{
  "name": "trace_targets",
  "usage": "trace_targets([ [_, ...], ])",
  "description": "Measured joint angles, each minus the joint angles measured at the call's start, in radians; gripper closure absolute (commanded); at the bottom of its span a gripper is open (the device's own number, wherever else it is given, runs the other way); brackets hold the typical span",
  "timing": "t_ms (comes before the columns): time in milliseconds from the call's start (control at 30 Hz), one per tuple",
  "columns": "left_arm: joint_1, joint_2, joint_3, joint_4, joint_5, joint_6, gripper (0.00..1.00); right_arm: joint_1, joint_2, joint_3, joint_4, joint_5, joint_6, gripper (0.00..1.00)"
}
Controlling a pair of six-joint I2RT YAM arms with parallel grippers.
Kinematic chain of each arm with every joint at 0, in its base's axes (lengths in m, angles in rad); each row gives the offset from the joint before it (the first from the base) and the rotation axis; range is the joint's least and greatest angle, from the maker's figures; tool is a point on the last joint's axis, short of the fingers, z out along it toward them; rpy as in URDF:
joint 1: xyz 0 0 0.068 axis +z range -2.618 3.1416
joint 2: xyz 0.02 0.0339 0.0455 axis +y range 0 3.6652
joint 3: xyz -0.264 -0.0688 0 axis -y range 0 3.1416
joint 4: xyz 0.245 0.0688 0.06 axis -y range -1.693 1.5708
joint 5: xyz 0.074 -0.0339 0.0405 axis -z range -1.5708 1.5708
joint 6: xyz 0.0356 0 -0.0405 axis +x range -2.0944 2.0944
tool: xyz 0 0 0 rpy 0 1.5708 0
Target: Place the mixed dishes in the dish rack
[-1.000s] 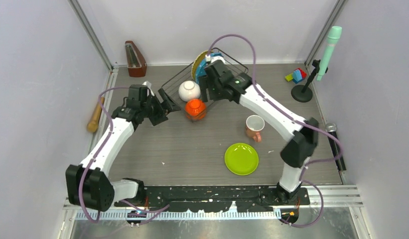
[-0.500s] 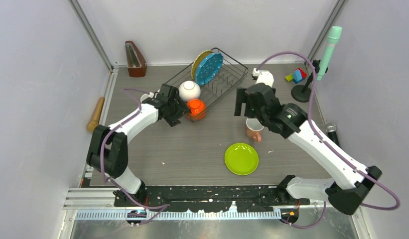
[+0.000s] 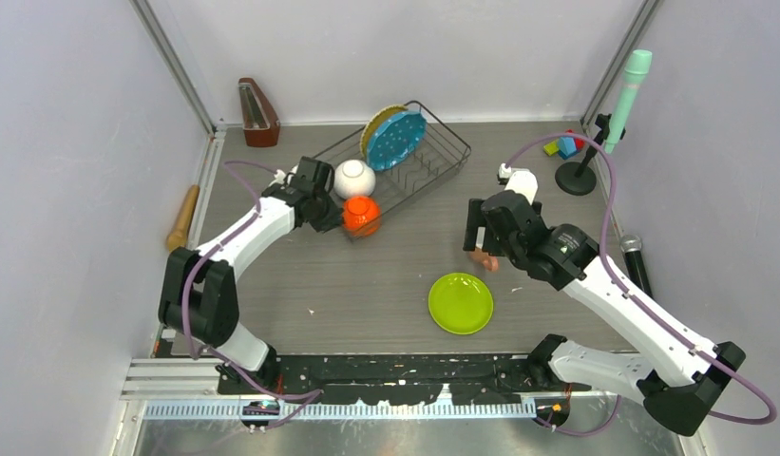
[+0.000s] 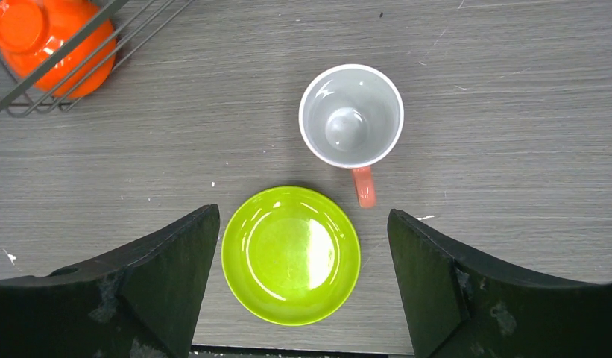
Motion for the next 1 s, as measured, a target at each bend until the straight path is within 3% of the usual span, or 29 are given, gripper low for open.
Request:
trace_targets([
  [300, 0.007, -0.150, -0.104, -0.135, 0.071, 0.155, 1.00, 0.000, 0.047, 0.000, -0.024, 0.005, 0.060, 0.14],
  [367, 0.007, -0.181, -0.127, -0.153, 0.079, 0.180, 0.83, -0.002, 0.060, -0.003, -0.035, 0.012, 0.070, 0.19],
  [433, 0.007, -0.200, -0.140, -0.169, 0.090, 0.209, 0.60, -0.010, 0.066, -0.012, -0.041, 0.016, 0.077, 0.20],
  [533, -0.002, -0.222, -0.141, -0.167, 0.123, 0.259, 0.42, -0.043, 0.076, -0.027, -0.050, 0.015, 0.093, 0.21],
  [633, -0.009, -0.257, -0.128, -0.172, 0.132, 0.284, 0.33, -0.087, 0.077, -0.050, -0.052, 0.018, 0.114, 0.22],
  [1000, -0.010, -0.371, -0.007, -0.243, 0.104, 0.350, 0.20, -0.135, 0.033, -0.130, -0.051, -0.088, 0.151, 0.21],
])
